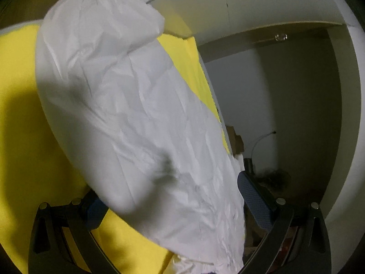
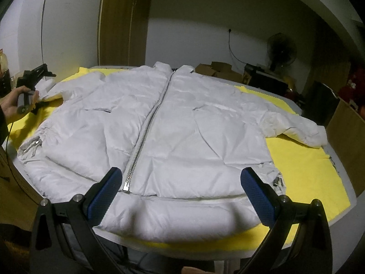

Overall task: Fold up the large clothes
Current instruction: 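Grasp the white jacket's sleeve cuff with the left tool and lift it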

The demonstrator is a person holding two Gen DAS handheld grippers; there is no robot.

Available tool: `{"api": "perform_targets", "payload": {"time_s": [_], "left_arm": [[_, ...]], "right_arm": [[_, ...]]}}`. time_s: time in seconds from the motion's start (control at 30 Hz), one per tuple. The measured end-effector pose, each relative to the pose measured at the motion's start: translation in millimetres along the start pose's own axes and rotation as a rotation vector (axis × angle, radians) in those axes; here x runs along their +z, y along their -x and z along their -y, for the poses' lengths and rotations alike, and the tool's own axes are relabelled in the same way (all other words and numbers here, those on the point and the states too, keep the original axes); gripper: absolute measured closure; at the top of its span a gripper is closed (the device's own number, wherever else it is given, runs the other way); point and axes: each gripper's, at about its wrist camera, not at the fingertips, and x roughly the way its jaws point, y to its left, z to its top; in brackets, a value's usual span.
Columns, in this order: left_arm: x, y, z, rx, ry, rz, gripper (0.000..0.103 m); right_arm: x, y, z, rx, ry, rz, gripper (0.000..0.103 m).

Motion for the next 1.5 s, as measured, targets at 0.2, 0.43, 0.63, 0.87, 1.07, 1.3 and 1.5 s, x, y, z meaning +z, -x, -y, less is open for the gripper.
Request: {"api": "perform_targets", "payload": {"time_s": [0.2, 0.43, 0.63, 0.87, 1.07, 1.3, 1.5], "left_arm": [[-2.4, 4.7, -3.0, 0.021, -0.018, 0.025, 0.023], [14.3, 14.5, -14.2, 0.031, 0.04, 0.08, 0.03], [19.1, 20.5, -12.8, 0.057, -0.007, 0.099, 0.062], [20.6, 39.5, -3.8, 0.072, -0.099, 0.129, 0.096], [4.3, 80.3, 51.4, 0.077, -0.253, 0.256, 0.096], [-50.3, 90.7, 173.4, 0.045, -0.477, 0.367, 0.098], [-156.6, 51.6, 259.7, 0.034, -0.718, 0.296, 0.099]], "right_arm": [[0.6, -9.2, 1.4, 0.003, -0.001, -0.019, 0.0], [1.3, -11.5, 1.1, 0.0, 0.001, -0.02, 0.0], [0.6, -13.7, 3.4, -0.013, -0.009, -0.022, 0.0], [-0.3, -12.5, 2.3, -0.005, 0.0, -0.024, 0.0], [-0.6, -13.1, 4.4, 0.001, -0.009, -0.034, 0.0], [-0.9, -12.6, 3.4, 0.013, -0.011, -0.028, 0.0], [-4.1, -13.2, 11.2, 0.009, -0.037, -0.036, 0.0]]}}
